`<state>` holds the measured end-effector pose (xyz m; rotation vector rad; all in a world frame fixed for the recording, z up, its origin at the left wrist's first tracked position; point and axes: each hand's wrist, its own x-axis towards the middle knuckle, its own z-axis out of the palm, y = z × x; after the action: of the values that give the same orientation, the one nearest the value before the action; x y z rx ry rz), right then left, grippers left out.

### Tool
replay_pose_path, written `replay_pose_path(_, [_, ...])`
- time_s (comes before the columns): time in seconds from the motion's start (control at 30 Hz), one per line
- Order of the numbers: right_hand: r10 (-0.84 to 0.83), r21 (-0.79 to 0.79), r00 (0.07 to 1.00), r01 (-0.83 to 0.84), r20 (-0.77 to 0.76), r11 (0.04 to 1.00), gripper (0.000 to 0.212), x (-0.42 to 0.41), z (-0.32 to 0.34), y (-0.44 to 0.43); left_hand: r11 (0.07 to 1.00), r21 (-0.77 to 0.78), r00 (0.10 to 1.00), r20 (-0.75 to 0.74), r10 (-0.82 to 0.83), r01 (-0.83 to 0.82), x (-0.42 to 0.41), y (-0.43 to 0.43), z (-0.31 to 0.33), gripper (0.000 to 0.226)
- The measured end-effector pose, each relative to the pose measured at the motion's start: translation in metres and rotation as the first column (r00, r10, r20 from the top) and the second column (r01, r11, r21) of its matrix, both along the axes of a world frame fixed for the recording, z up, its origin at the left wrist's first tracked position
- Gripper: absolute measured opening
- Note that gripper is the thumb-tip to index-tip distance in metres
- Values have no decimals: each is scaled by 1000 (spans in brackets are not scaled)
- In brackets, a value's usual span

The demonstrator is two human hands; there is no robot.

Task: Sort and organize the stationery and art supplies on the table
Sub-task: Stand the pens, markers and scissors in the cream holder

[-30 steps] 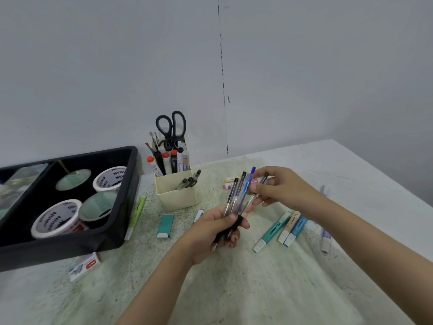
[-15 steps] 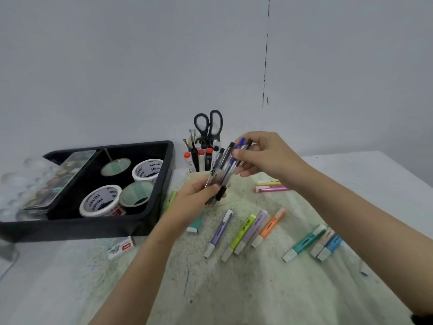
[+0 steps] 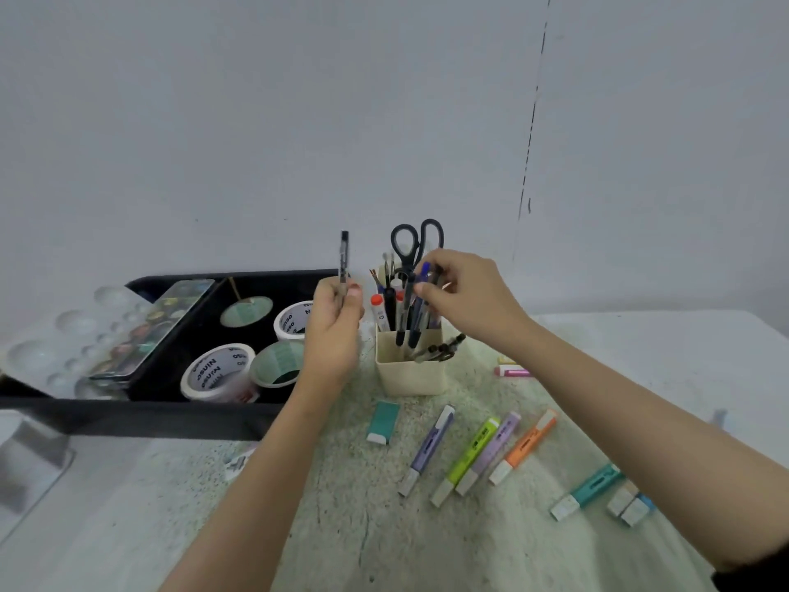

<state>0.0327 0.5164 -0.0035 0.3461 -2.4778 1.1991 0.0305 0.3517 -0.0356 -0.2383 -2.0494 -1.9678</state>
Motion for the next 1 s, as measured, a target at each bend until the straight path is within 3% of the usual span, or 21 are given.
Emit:
replay_pose_path(0.1, [53,51,998,-54,30,997,2,-2,-11,-4,997,74,999,32,-10,7,-2,2,0,22])
replay_pose_path(0.33, [164,140,977,-183,139,973,7,-6,-23,-5,999,-22,993,-109,33,-36,-1,0,-4,19])
replay_pose_path(0.43, [196,192,959,-236,203,953,20,-7,-26,-2,999,-28,991,-130,42,-46,-4,-4,-9,15])
replay_pose_path(0.63, [256,120,926,-298,278,947,38,-5,-28,5,997,-70,997,-69,-36,32,0,-4,-17,20])
replay_pose_path(0.87, [237,91,933,-270,269,959,37,2,-30,18,929,-369,985,-142,-95,36,0,-3,-34,33])
replay_pose_path(1.0, [205,98,943,-238,261,966,37,5,-30,25,861,-508,993,-113,-44,-19,0,-3,-41,19])
